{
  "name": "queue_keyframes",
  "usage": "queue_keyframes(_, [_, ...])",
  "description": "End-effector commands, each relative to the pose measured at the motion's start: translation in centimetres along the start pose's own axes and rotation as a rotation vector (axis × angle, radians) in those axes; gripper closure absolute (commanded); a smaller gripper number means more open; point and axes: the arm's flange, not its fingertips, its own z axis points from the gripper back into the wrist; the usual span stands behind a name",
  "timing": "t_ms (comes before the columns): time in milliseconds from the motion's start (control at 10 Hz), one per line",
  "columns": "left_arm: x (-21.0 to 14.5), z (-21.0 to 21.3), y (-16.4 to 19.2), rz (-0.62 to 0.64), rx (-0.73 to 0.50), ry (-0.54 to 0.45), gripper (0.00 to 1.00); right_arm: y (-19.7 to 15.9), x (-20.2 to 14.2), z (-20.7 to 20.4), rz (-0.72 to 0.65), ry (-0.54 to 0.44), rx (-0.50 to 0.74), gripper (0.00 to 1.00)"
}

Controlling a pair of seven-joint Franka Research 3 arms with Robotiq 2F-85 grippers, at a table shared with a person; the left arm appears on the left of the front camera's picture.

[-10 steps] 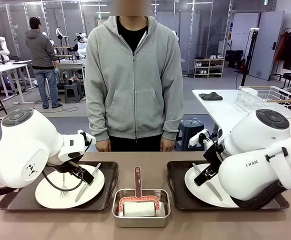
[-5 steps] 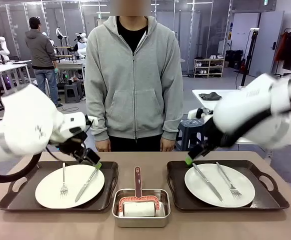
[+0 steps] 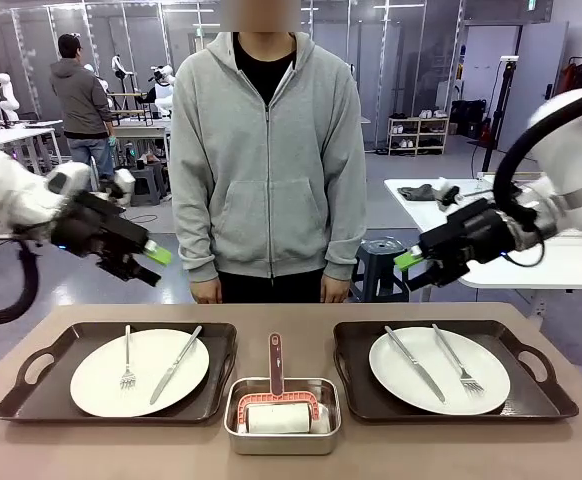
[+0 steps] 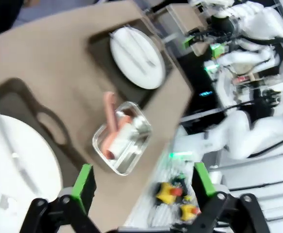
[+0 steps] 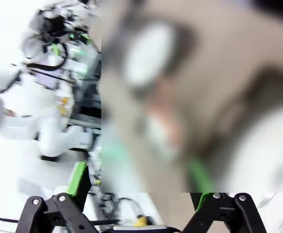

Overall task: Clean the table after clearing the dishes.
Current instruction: When the left (or right) Handle tray is removed, use the left hand (or right hand) to clean the left (or right) side of the table with the Lint Roller.

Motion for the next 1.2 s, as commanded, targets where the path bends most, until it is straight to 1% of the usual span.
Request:
queue_keyframes(0, [-2.2,4.3,3.8,0.155,-0.16,-0.066,0.0,-2.6,-1.6,2.8,-0.181,-0.05,0.14,0.0])
queue_keyframes(100, [-5.0,7.4,5.6,0.222,-0.16,-0.069,0.0,-4.1,-3.5,5.6,-0.243,-0.104,0.159,0.0])
queue_keyframes(200, [-7.7,10.4,7.0,0.233,-0.18,-0.135,0.0,-5.2,-5.4,8.2,-0.29,-0.138,0.16,0.0])
queue_keyframes(300, [-10.5,13.5,8.0,0.271,-0.172,-0.196,0.0,-6.2,-7.5,10.9,-0.333,-0.171,0.132,0.0])
queue_keyframes(400, [-13.4,16.5,8.3,0.27,-0.146,-0.249,0.0,-7.0,-9.9,13.8,-0.374,-0.237,0.111,0.0])
queue_keyframes(500, [-16.2,18.8,8.4,0.288,-0.102,-0.281,0.0,-7.6,-12.4,16.5,-0.417,-0.291,0.095,0.0])
queue_keyframes(600, [-19.3,21.2,8.3,0.326,-0.046,-0.331,0.0,-7.8,-15.0,19.1,-0.461,-0.344,0.083,0.0])
queue_keyframes(700, [-21.8,22.8,8.2,0.344,0.011,-0.37,0.0,-7.5,-17.1,21.1,-0.476,-0.385,0.061,0.0])
queue_keyframes(800, [-23.6,24.5,7.8,0.343,0.068,-0.453,0.0,-7.0,-19.2,22.9,-0.489,-0.429,0.038,0.0])
queue_keyframes(900, [-25.0,25.5,7.6,0.35,0.124,-0.499,0.0,-6.7,-21.2,24.4,-0.501,-0.473,0.011,0.0])
queue_keyframes(1000, [-25.7,26.6,7.3,0.36,0.179,-0.527,0.0,-6.2,-22.7,25.4,-0.503,-0.506,-0.011,0.0])
queue_keyframes(1100, [-26.0,27.2,7.0,0.361,0.211,-0.565,0.0,-5.8,-23.4,25.9,-0.495,-0.519,-0.029,0.0])
